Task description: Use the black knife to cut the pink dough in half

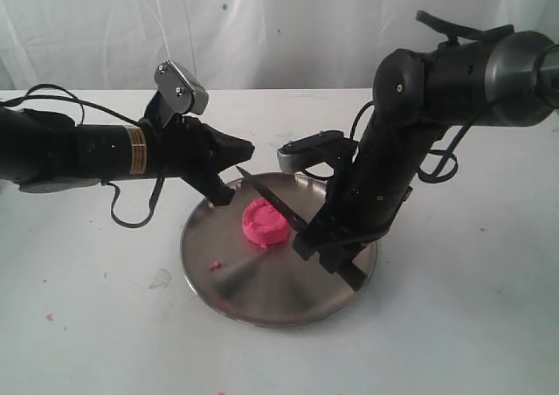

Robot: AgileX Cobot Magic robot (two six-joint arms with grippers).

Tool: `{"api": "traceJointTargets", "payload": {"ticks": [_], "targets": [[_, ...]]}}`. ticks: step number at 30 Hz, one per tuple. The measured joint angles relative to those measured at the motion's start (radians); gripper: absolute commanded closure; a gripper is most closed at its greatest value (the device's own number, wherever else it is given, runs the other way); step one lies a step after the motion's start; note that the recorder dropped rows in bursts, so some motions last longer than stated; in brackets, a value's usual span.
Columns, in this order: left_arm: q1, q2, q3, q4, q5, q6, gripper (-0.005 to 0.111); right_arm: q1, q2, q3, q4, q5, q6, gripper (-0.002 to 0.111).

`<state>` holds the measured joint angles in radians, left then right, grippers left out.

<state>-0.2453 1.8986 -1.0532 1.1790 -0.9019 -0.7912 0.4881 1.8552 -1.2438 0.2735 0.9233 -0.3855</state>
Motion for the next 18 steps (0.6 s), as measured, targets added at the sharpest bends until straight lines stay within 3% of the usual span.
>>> {"api": "traceJointTargets", "payload": {"ticks": [6, 18], "targets": [[0.000, 0.152, -0.003, -0.010, -0.043, 0.037, 0.107, 0.000, 0.013, -0.021, -0.006, -0.002, 0.002, 0.108], [0.000, 0.158, -0.003, -0.058, -0.094, 0.046, 0.107, 0.000, 0.013, -0.021, -0.006, -0.014, 0.002, 0.108]]}}
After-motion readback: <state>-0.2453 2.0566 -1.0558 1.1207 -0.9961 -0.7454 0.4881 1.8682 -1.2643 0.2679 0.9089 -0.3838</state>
